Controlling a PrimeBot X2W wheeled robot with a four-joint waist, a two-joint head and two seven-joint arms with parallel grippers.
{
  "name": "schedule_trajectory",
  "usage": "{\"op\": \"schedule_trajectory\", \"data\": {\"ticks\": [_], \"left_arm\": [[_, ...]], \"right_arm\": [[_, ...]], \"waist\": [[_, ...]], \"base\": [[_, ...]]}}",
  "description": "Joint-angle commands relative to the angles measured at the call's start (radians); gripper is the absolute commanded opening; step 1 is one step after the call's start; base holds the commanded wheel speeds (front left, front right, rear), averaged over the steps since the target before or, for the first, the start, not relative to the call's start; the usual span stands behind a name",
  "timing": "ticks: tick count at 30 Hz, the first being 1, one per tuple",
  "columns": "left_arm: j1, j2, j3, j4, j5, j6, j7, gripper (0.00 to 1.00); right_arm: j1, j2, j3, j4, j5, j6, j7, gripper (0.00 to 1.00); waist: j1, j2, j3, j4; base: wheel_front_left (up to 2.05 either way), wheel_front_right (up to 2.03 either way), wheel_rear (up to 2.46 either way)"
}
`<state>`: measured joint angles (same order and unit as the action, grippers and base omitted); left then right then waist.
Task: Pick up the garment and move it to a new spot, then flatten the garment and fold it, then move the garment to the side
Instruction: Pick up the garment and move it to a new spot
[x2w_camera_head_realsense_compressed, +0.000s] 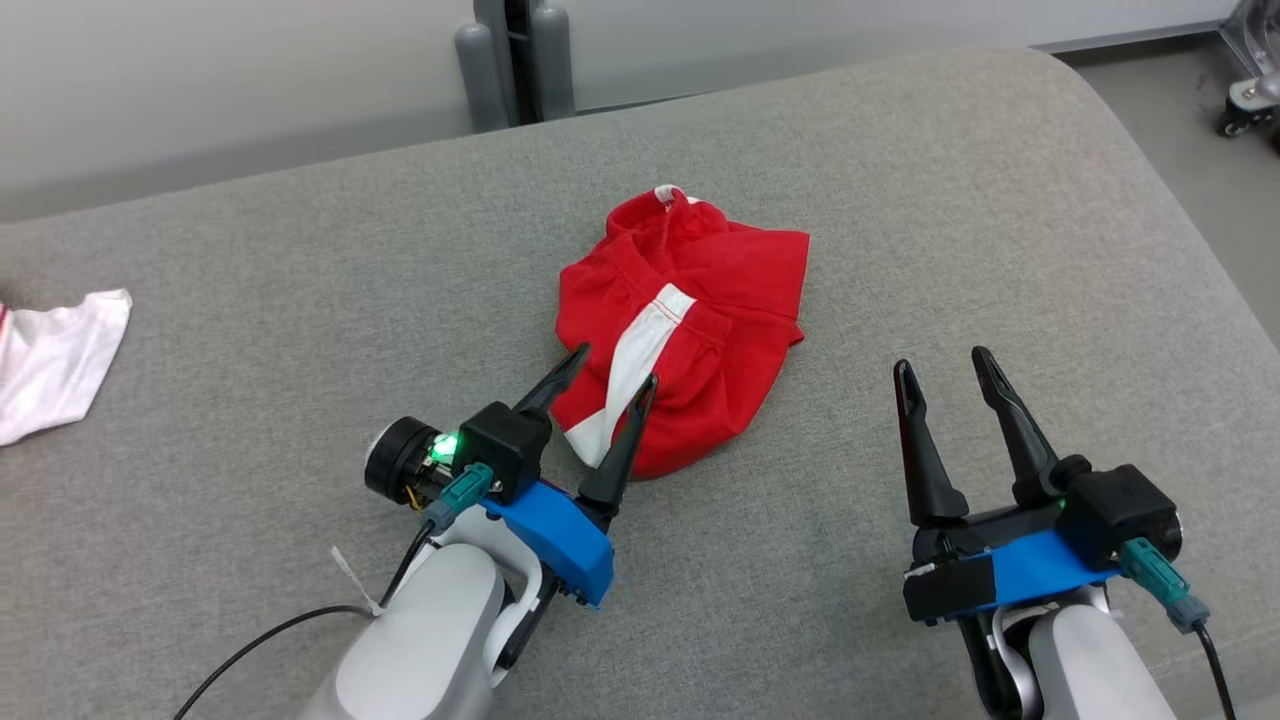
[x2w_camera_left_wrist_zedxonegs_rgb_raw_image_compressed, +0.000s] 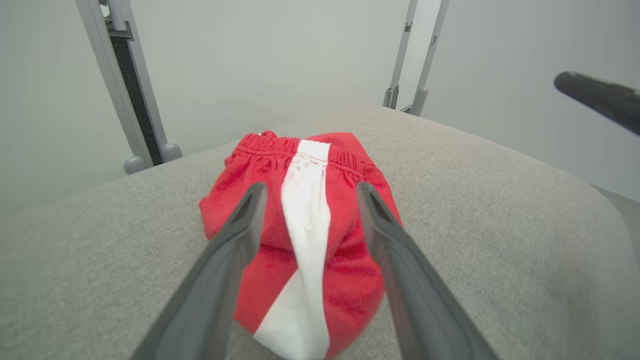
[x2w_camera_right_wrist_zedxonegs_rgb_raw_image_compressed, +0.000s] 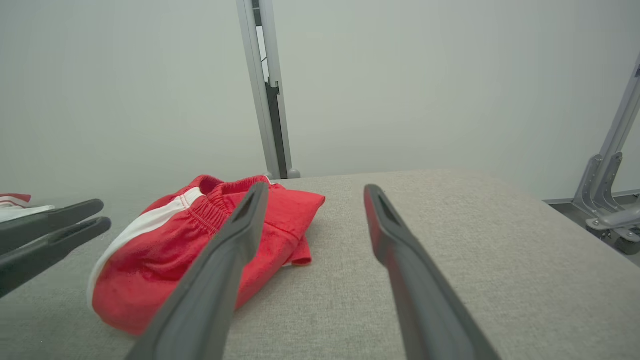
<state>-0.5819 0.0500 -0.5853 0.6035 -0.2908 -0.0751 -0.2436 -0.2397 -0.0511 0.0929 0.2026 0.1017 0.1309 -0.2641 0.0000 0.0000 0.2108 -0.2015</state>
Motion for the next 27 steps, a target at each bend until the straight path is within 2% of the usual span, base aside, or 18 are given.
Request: {"op": "schedule_trajectory", "data": {"ticks": [1, 7, 16, 21, 27], "left_arm": [[-0.003, 0.003, 0.005, -0.009, -0.002, 0.008, -0.007, 1.00], [0.033, 0.041, 0.065, -0.078, 0.006, 0.061, -0.023, 1.00], [0.177, 0.136, 0.251, -0.280, 0.032, 0.136, -0.022, 1.00], [0.275, 0.166, 0.350, -0.344, 0.055, 0.155, -0.022, 1.00], [0.365, 0.148, 0.437, -0.388, 0.077, 0.159, -0.022, 1.00]], "right_arm": [[0.016, 0.001, -0.002, 0.003, -0.004, 0.000, -0.001, 1.00], [0.038, 0.002, -0.009, 0.007, -0.011, 0.000, -0.001, 1.00], [0.061, 0.001, -0.027, -0.001, -0.023, 0.000, -0.001, 1.00], [0.069, 0.001, -0.035, -0.004, -0.024, 0.000, -0.001, 1.00], [0.084, 0.001, -0.043, 0.003, -0.027, 0.000, -0.001, 1.00]], "waist": [[0.0000, 0.0000, -0.019, 0.017], [0.0000, 0.0000, -0.068, 0.055], [0.0000, 0.0000, -0.100, 0.102], [0.0000, 0.0000, -0.107, 0.119], [0.0000, 0.0000, -0.117, 0.139]], "base": [[0.00, 0.00, 0.00], [0.00, 0.00, 0.00], [0.00, 0.00, 0.00], [0.00, 0.00, 0.00], [0.00, 0.00, 0.00]]}}
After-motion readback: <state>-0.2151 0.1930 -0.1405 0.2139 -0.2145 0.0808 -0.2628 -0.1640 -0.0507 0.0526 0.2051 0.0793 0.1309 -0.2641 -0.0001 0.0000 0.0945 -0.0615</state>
